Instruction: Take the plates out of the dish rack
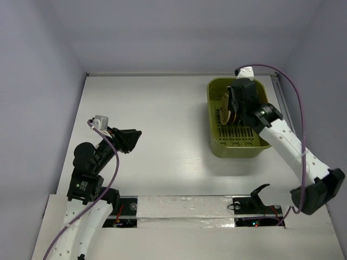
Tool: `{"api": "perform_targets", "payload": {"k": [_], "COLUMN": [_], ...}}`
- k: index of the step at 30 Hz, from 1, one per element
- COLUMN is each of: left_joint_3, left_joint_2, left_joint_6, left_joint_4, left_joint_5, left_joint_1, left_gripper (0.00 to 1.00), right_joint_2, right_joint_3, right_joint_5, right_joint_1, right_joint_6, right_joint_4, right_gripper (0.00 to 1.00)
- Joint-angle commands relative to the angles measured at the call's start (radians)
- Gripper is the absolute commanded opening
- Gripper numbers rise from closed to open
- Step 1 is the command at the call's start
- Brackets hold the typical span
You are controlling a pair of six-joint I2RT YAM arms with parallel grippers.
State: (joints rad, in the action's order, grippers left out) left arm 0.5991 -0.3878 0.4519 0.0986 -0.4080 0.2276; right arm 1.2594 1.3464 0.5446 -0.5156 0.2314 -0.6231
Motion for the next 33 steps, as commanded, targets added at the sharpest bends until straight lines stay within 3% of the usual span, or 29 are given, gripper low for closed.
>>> {"api": "perform_targets", "payload": {"k": [1,14,33], "left_joint_3": [-0.002,-0.005,-0.007], "left_joint_2": [0.018,0.04,0.049], "left_joint_6": [-0.002,0.001,0.001], "left_joint_4": [-0.034,-0.037,-0.045], "left_joint_5": [0.009,0.006,-0.008], "left_joint_1": [0.003,0.003,0.003], "left_gripper": [0.32,0.37,0.38], "right_joint_2": [0.101,0.319,0.452], "right_joint_3": [0.097,0.168,0.177], "right_joint_5": [0.001,0.091,0.144], "right_joint_1": [0.003,0.057,0.088], "right_joint_6": [-0.032,-0.046,-0.049], "right_joint_4": [0.007,0.019,0.034], "right_gripper": [0.33,0.35,0.24]}}
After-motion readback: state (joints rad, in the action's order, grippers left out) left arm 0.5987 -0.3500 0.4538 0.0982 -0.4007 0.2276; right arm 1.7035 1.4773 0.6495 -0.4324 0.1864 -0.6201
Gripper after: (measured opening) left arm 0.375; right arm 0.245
